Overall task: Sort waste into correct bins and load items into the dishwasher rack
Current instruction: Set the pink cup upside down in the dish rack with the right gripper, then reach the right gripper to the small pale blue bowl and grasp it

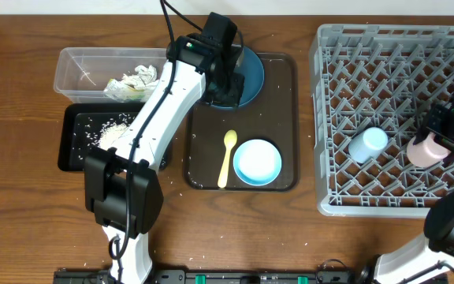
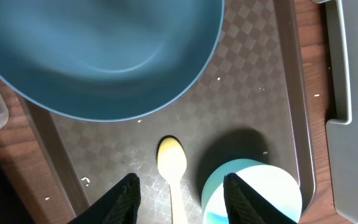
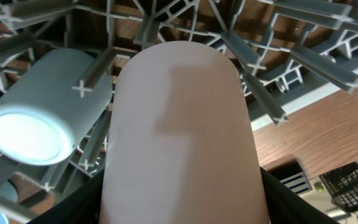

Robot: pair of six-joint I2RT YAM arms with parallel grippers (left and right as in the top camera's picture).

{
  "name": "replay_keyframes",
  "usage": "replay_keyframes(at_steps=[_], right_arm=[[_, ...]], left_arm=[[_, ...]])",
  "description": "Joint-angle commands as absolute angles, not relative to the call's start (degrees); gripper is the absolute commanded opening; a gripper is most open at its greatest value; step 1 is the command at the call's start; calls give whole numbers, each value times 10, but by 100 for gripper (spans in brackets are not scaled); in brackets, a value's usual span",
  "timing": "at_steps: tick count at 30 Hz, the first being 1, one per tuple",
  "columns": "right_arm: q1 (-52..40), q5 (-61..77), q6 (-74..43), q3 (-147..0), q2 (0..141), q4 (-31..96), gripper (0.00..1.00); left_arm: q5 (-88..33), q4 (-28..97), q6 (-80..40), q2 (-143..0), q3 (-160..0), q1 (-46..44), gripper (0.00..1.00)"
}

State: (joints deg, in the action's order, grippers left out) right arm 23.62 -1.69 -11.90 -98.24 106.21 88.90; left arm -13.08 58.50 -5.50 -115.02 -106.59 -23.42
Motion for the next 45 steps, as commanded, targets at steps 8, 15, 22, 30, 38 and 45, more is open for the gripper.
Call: replay_keyframes(at_steps=[8, 15, 22, 30, 38, 45], right_arm=[[240, -17, -106, -954, 1084, 882, 59], [240, -17, -107, -902, 1084, 844, 61], [240, -14, -107, -899, 1084, 824, 89], [239, 32, -98, -955, 1082, 829, 92], [189, 81, -76, -1066, 1056, 853, 90], [44, 121, -77, -1085, 1022, 808, 87]], left_arm=[[-121, 587, -47, -1150, -1063, -235, 46], [-121, 587, -47, -1150, -1063, -235, 46], [-121, 587, -47, -1150, -1063, -235, 46], [-105, 587, -47, -1150, -1063, -235, 46], [-95, 618, -47, -1131, -1063, -235, 47], [9, 681, -141, -1077, -1063, -226, 47]])
